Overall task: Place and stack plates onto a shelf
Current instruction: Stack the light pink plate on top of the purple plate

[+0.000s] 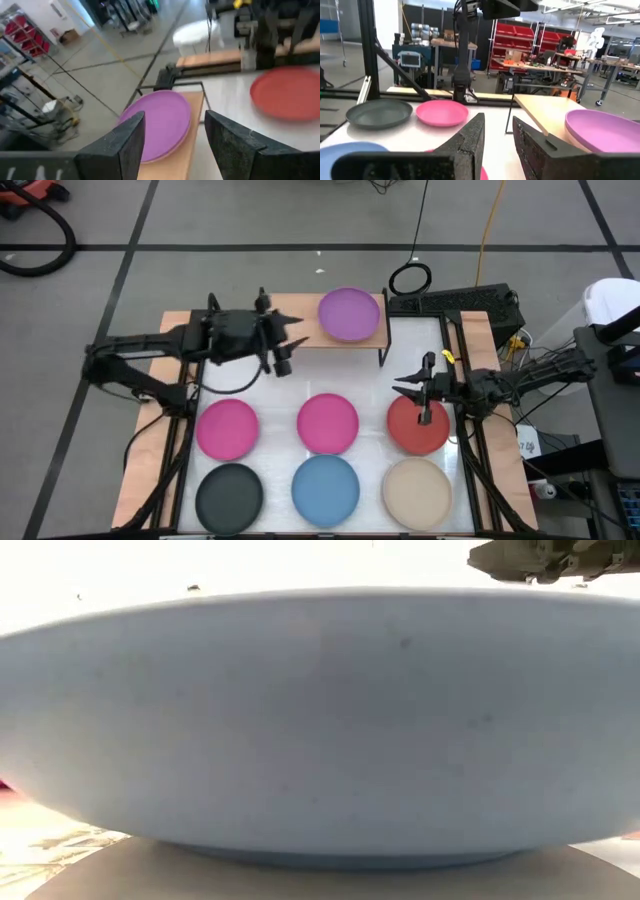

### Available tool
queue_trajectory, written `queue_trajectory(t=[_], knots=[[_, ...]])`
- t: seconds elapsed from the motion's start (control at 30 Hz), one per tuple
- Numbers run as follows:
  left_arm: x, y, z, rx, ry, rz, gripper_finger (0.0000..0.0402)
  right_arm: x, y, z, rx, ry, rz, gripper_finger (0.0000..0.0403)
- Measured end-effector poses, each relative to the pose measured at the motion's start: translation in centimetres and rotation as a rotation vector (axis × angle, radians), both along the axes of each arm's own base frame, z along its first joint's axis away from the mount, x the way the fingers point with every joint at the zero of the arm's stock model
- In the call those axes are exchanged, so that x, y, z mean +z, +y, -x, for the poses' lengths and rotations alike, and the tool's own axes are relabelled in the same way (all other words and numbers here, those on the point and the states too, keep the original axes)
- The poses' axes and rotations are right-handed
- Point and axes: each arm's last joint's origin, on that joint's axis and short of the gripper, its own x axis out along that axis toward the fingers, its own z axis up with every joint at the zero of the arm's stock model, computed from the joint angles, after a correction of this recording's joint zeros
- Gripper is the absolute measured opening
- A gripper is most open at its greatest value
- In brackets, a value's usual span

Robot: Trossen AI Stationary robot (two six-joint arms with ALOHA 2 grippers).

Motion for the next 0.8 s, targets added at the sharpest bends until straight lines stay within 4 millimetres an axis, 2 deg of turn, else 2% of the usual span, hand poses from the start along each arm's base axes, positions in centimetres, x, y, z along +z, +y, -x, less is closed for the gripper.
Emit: queue_trajectory(t=[0.1, 0.23, 0.33, 0.47, 0.6, 0.8], knots=[[-3.8, -0.2, 1.7, -0.007, -0.139, 0.102, 0.0211, -0.2, 0.1, -0.3, -0.004, 0.016, 0.005, 0.0084], [-10.7, -1.4, 2.7, -0.052, -0.284, 0.216, 0.0211, -0.4, 0.1, -0.7, -0.035, 0.024, 0.006, 0.0084], [-13.4, -2.0, 3.5, -0.088, -0.398, 0.224, 0.0211, -0.6, -0.1, -1.0, -0.104, 0.04, 0.006, 0.0084], [-14.6, -2.3, 4.0, -0.105, -0.431, 0.212, 0.0211, 0.1, -0.5, -1.6, -0.185, 0.054, -0.006, 0.0084], [-13.4, -2.3, 4.0, -0.112, -0.477, 0.182, 0.0211, 3.0, -0.7, -2.3, -0.184, 0.164, -0.001, 0.0084], [-13.8, -2.3, 4.0, -0.112, -0.436, 0.164, 0.0212, 7.7, -0.7, -3.8, -0.147, 0.382, 0.023, 0.0084]])
